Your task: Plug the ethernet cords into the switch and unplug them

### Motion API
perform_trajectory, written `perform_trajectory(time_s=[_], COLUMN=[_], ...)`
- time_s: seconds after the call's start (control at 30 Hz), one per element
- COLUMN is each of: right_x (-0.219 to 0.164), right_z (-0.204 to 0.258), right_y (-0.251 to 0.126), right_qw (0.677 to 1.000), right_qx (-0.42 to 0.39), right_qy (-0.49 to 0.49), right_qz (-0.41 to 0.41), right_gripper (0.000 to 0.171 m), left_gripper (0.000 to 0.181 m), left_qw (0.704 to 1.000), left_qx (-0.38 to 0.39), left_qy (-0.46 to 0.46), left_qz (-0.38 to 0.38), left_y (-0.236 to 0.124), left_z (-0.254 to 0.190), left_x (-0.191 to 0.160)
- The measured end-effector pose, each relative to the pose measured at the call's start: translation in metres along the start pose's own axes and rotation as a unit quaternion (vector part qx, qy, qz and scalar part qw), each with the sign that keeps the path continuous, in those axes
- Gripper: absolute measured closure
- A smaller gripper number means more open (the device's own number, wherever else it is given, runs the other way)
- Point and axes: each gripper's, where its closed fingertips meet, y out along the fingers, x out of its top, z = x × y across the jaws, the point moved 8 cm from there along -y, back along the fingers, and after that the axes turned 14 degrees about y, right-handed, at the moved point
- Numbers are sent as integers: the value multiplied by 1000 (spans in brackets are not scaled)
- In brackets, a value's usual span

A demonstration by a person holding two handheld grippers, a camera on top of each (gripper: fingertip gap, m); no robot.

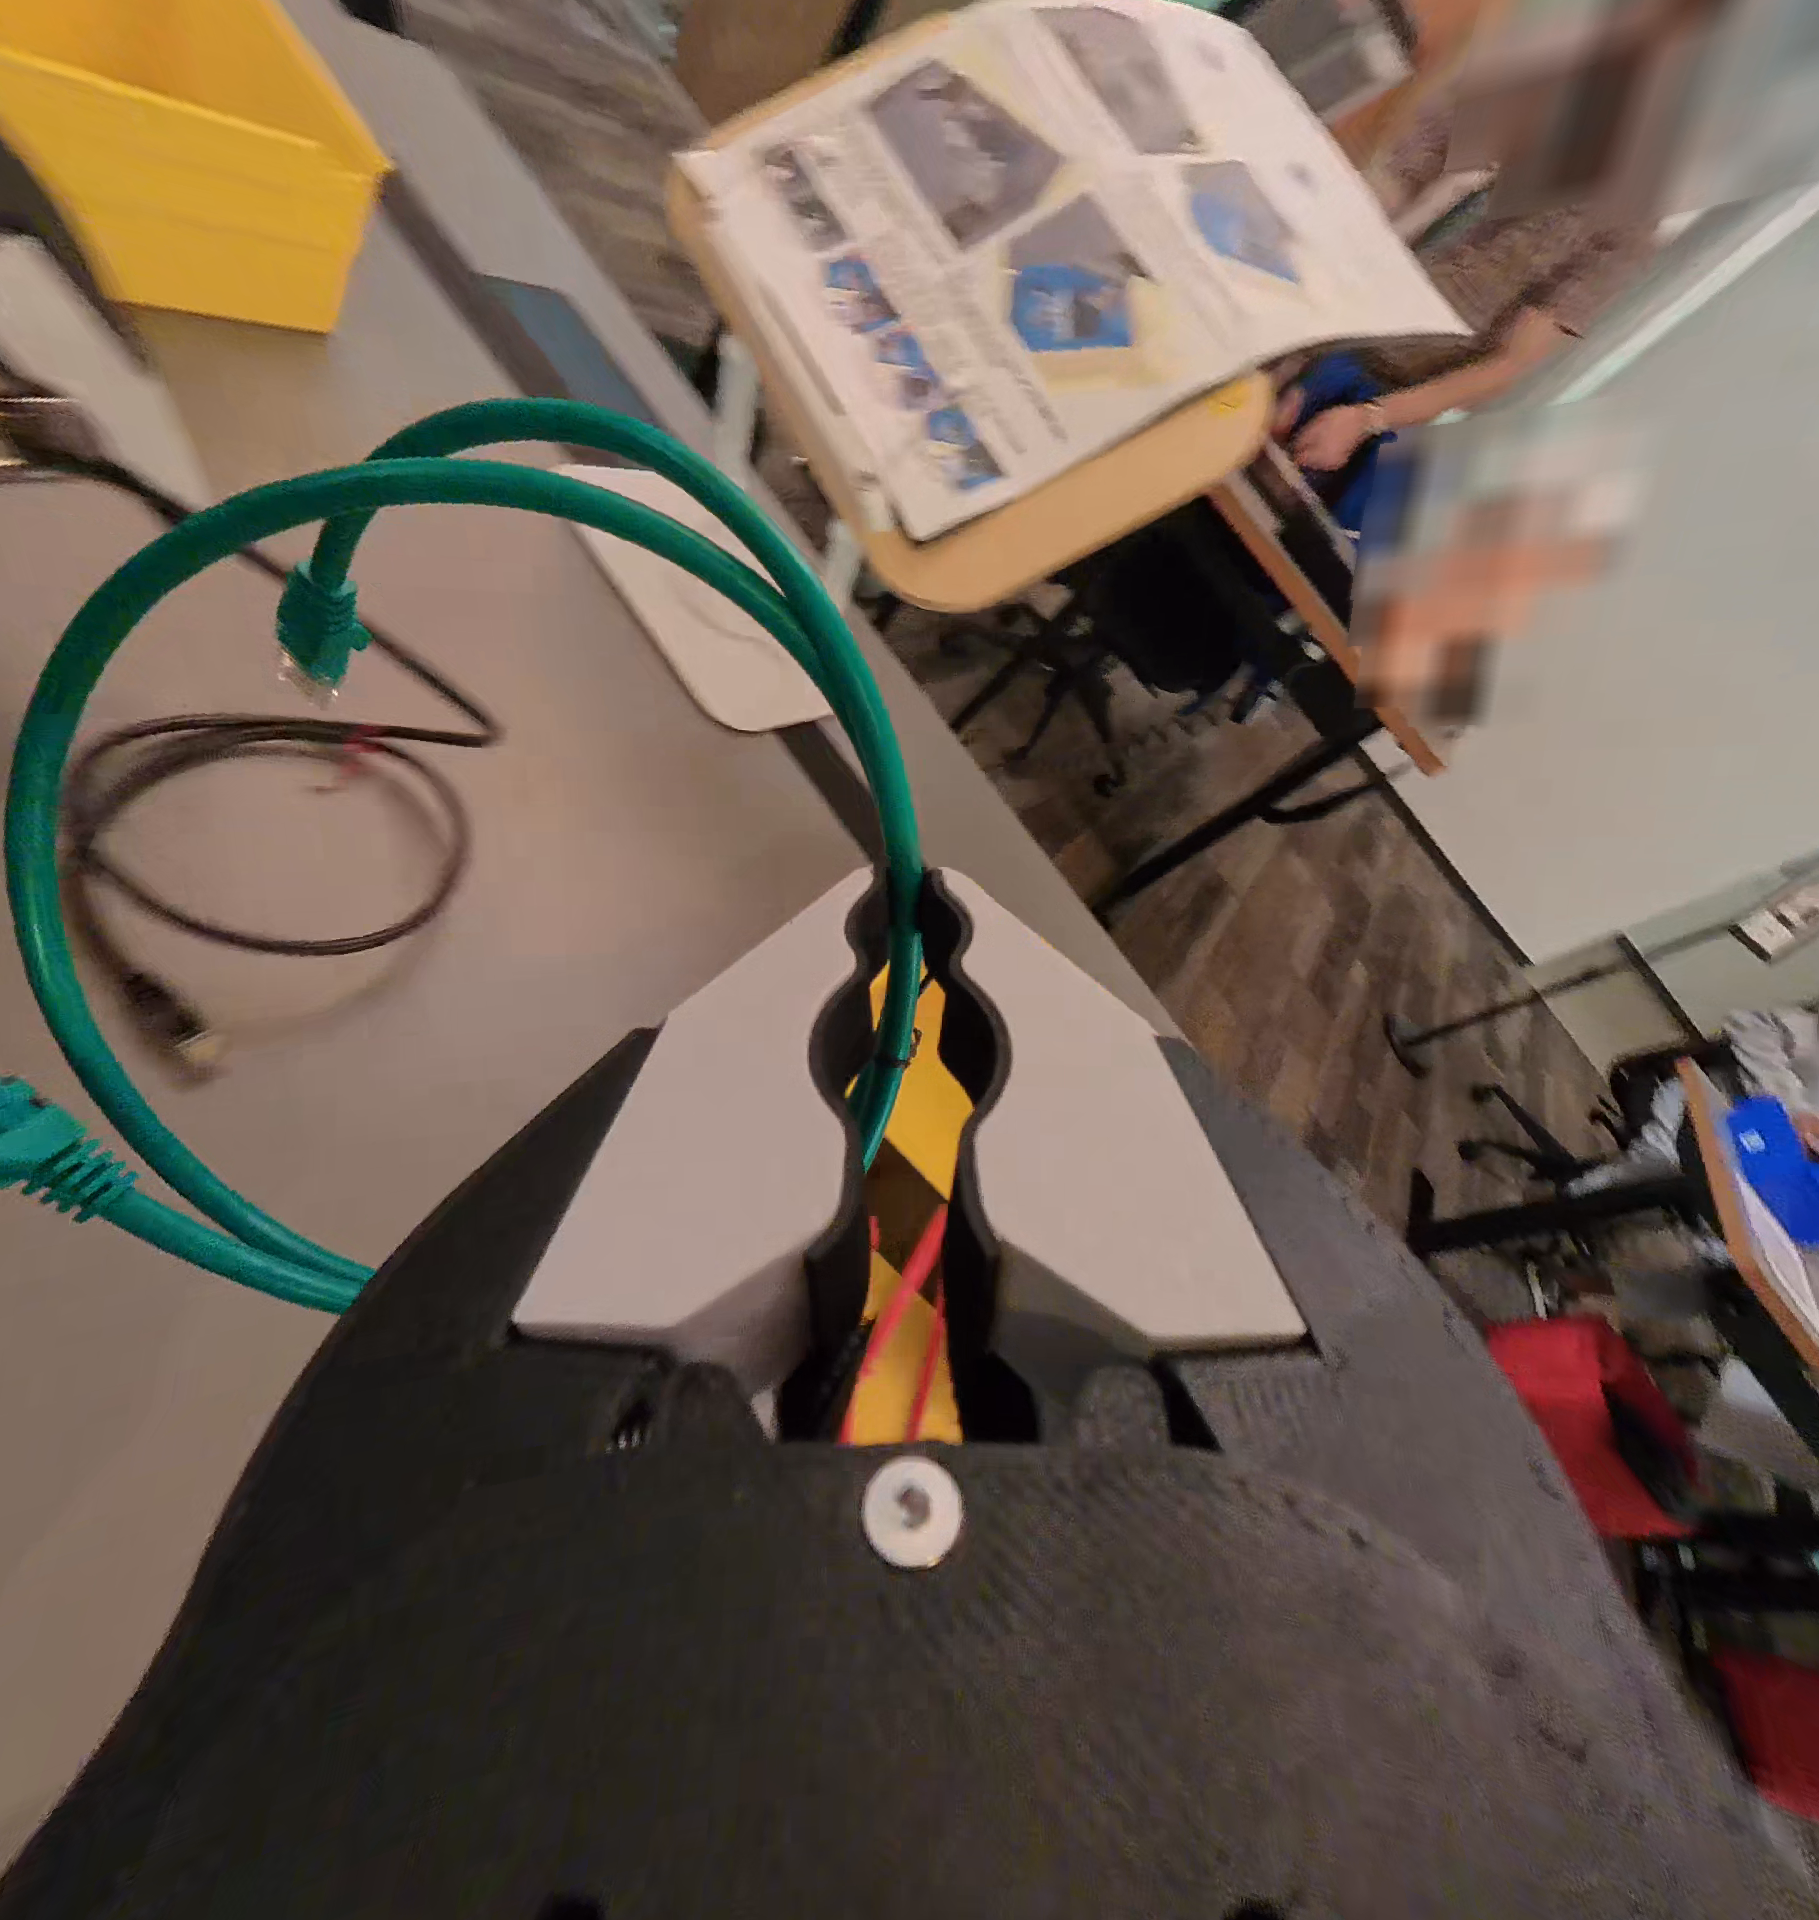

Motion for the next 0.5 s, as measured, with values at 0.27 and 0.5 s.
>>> perform_trajectory(time_s=[0.27, 0.5], right_x=[-61, -160], right_z=[-100, -115], right_y=[-7, 21], right_qw=[975, 942], right_qx=[-154, -229], right_qy=[161, 224], right_qz=[21, 104], right_gripper=[167, 167], left_gripper=[105, 105], left_qw=[1000, 1000], left_qx=[-4, -12], left_qy=[-6, -8], left_qz=[-4, -5], left_y=[3, 8], left_z=[1, -1], left_x=[1, 0])
